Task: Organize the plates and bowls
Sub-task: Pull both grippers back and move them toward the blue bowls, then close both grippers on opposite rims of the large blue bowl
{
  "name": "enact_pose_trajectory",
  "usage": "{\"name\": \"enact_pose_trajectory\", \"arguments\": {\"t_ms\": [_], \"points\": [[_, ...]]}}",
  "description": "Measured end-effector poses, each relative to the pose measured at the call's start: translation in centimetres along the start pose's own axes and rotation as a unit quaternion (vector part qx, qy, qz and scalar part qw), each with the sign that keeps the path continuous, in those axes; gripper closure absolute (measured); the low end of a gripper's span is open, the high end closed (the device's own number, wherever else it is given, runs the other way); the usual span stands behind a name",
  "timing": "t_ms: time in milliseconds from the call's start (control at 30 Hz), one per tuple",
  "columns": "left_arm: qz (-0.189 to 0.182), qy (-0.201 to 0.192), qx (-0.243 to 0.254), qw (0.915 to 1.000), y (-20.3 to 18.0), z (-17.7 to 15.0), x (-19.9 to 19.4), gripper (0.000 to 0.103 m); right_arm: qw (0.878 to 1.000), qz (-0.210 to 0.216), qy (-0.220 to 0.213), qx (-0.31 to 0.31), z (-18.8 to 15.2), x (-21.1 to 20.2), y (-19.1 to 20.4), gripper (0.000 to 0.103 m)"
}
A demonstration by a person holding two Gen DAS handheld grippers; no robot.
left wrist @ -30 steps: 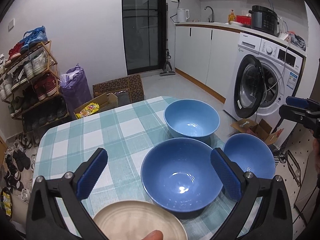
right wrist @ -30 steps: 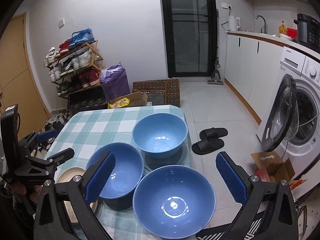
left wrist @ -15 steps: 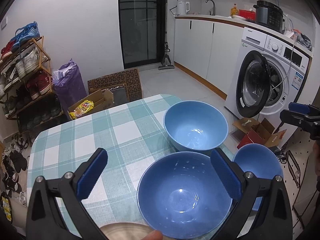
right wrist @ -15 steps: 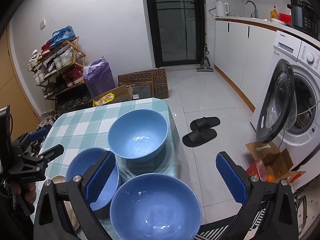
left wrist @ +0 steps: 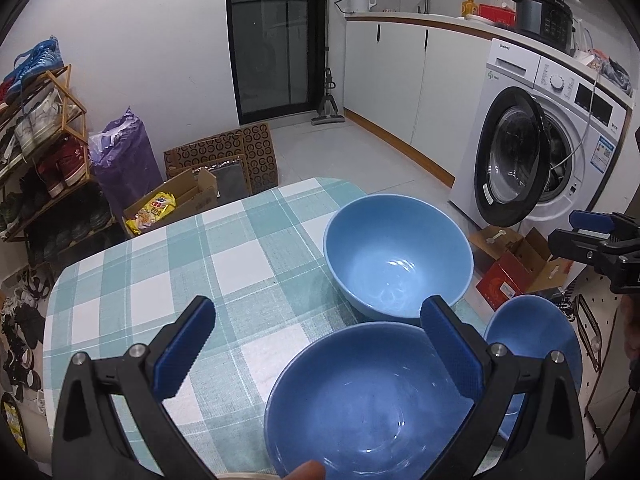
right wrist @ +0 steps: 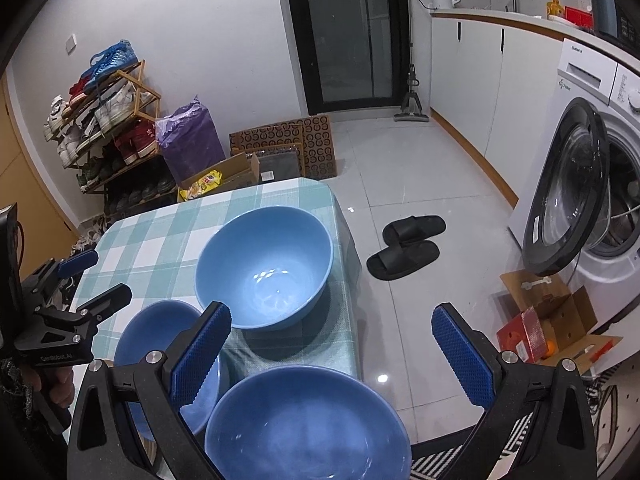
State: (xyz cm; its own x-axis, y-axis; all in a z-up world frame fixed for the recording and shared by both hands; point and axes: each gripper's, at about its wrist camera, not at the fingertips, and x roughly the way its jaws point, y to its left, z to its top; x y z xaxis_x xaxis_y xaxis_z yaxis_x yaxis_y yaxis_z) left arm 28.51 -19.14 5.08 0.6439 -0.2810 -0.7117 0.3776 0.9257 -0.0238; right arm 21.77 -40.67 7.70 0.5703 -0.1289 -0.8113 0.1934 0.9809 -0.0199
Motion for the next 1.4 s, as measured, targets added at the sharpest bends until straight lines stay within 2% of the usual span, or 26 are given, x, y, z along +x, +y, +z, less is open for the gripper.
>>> {"name": "enact_pose_trajectory", "arguments": {"t_ms": [567, 967, 1133, 1200, 1267, 1400], "points": [[-0.003, 0.021, -0.006, 0.9998, 0.4, 0.8, 3.8, 0.0, 0.999, -0.003, 0.034, 0.025, 1.1, 5.8, -0.8, 0.001], [-0.007, 0.038, -0.019, 0.9991, 1.0, 1.0, 5.9, 0.0, 0.998, -0.001, 0.055, 0.021, 1.0, 9.3, -1.0, 0.002], [-0.024, 0.046, -0.024, 0.9984, 1.0, 1.1, 6.9, 0.002, 0.998, 0.001, 0.064, 0.019, 1.0, 10.5, -0.8, 0.011], [-0.026, 0.045, -0.022, 0.9984, 0.8, 1.0, 7.1, 0.004, 0.997, 0.006, 0.071, 0.021, 1.0, 10.9, -0.9, 0.019], [-0.027, 0.048, -0.021, 0.9983, 0.7, 1.0, 7.4, 0.011, 0.997, 0.01, 0.076, 0.022, 0.9, 11.4, -0.9, 0.023], [-0.024, 0.051, -0.013, 0.9983, 0.4, 0.8, 7.9, 0.018, 0.996, 0.019, 0.085, 0.023, 0.8, 12.1, -0.9, 0.031]]}}
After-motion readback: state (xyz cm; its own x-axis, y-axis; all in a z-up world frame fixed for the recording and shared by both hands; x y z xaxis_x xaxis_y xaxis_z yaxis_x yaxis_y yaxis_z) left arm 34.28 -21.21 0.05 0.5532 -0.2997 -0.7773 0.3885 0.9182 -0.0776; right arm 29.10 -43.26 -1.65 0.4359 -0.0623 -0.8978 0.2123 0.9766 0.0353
